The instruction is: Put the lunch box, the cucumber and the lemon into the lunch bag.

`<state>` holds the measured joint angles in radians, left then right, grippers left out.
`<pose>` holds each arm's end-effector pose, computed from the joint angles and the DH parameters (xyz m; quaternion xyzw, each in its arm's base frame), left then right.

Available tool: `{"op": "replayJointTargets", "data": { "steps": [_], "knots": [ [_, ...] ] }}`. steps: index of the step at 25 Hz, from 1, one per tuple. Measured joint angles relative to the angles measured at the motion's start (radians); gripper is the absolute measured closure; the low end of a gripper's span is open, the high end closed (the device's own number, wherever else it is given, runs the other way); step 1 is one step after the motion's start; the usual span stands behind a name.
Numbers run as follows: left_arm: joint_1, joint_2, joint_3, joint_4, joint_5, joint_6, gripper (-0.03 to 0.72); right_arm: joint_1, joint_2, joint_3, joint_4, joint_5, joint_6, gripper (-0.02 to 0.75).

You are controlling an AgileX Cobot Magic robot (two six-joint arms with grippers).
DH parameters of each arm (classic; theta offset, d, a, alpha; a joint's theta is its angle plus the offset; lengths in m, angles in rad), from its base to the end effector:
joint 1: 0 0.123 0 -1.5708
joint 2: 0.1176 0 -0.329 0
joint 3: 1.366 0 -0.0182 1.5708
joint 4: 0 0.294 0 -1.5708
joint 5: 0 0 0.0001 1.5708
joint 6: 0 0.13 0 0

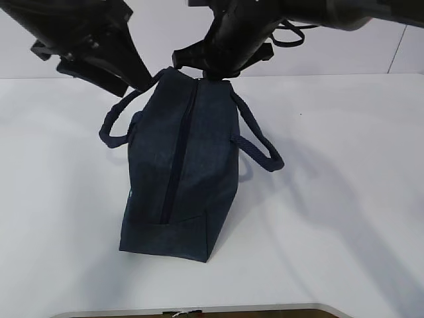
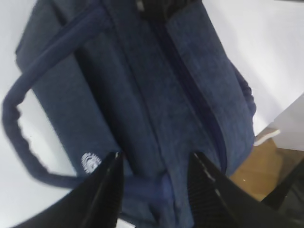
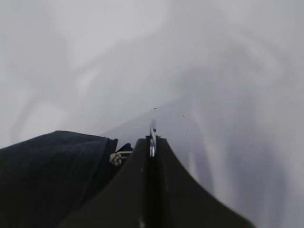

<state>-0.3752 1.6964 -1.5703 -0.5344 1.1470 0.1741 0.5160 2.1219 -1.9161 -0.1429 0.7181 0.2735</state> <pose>0.3715 -0.2112 0.3451 0.1985 0.9276 -0.2742 0.1577 0.5150 0.2781 0.2687 -0.1457 0.9201 0.0794 0.3547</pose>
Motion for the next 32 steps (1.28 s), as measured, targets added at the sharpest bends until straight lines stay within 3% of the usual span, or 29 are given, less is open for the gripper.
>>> {"op": "replayJointTargets", "data": {
  "steps": [6, 17, 19, 24, 32],
  "knots": [
    [0.0, 0.1, -0.067, -0.057, -0.01, 0.041, 0.367, 0.0, 0.0, 0.0, 0.002, -0.002, 0.0, 0.733],
    [0.0, 0.23, -0.131, -0.069, -0.035, 0.05, 0.385, 0.0, 0.0, 0.0, 0.003, -0.004, 0.0, 0.733],
    [0.0, 0.236, -0.131, -0.069, -0.051, 0.059, 0.43, 0.0, 0.0, 0.0, 0.003, -0.004, 0.0, 0.733],
    [0.0, 0.238, -0.131, -0.069, -0.052, 0.108, 0.67, 0.0, 0.0, 0.0, 0.003, -0.006, 0.0, 0.734],
    [0.0, 0.238, -0.132, -0.056, 0.018, 0.225, 0.699, 0.0, 0.0, 0.0, 0.003, -0.006, 0.0, 0.733]
  ]
}}
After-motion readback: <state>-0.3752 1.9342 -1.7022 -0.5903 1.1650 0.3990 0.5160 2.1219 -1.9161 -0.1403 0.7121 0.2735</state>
